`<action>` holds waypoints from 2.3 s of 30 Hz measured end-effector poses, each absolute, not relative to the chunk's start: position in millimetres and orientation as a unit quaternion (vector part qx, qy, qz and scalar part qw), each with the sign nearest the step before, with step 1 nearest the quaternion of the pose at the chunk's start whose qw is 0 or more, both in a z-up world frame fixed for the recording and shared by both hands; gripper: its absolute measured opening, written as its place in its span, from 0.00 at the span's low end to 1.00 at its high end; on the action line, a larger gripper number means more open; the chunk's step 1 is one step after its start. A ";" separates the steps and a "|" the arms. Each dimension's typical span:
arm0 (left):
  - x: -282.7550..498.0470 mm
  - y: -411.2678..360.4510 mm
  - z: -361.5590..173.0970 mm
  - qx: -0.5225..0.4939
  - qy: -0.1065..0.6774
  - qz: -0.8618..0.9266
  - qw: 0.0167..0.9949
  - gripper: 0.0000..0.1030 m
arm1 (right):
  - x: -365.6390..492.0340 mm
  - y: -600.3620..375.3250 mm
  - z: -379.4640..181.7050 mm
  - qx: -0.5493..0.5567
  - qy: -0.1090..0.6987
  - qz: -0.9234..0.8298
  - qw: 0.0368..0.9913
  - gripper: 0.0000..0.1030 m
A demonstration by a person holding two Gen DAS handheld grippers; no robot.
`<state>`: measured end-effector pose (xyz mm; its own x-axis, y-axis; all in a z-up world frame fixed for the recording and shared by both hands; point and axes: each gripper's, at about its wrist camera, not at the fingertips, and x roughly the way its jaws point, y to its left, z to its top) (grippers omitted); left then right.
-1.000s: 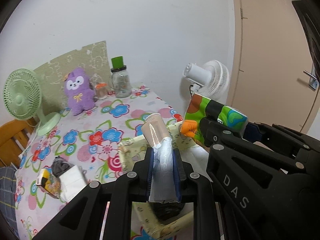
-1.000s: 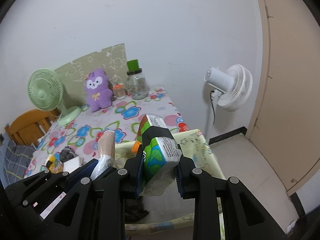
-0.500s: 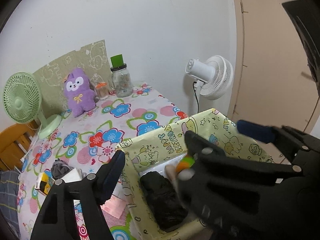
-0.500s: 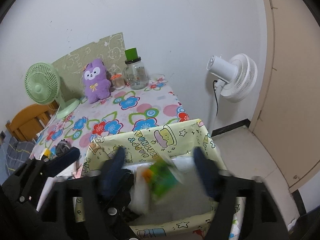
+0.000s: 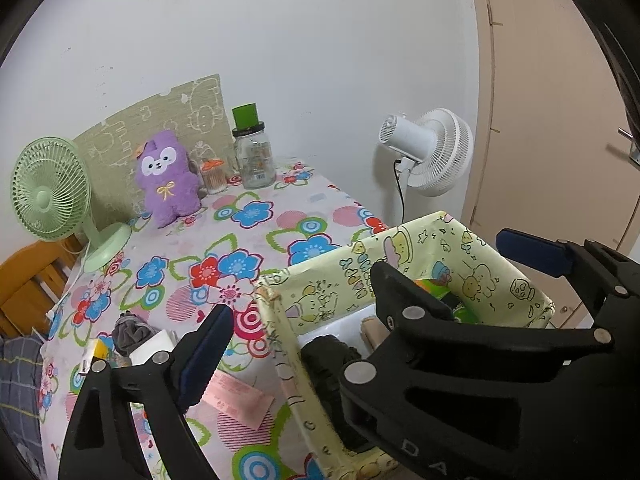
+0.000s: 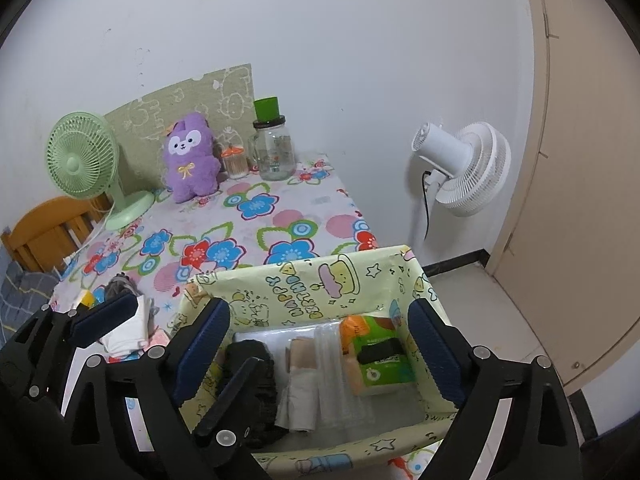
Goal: Organize soft objects
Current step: 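Lower both items into the birthday box and open both grippers, then move both grippers back toward the remaining items on the table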
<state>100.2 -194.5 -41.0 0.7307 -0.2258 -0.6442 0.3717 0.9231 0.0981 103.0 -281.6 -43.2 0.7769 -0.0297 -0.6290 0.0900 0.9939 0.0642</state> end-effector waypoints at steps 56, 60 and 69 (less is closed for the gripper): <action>54.3 -45.7 0.1 0.081 0.286 -0.086 0.951 0.92 | 67.0 -128.8 -1.6 0.012 0.295 0.030 0.955 0.91; 54.6 -37.9 -2.6 0.078 0.288 -0.082 0.951 0.89 | 68.4 -119.4 -4.3 0.003 0.295 0.033 0.955 0.90; 61.5 -19.2 -15.2 0.075 0.294 -0.071 0.950 0.86 | 77.4 -99.8 -19.0 -0.013 0.303 0.049 0.951 0.89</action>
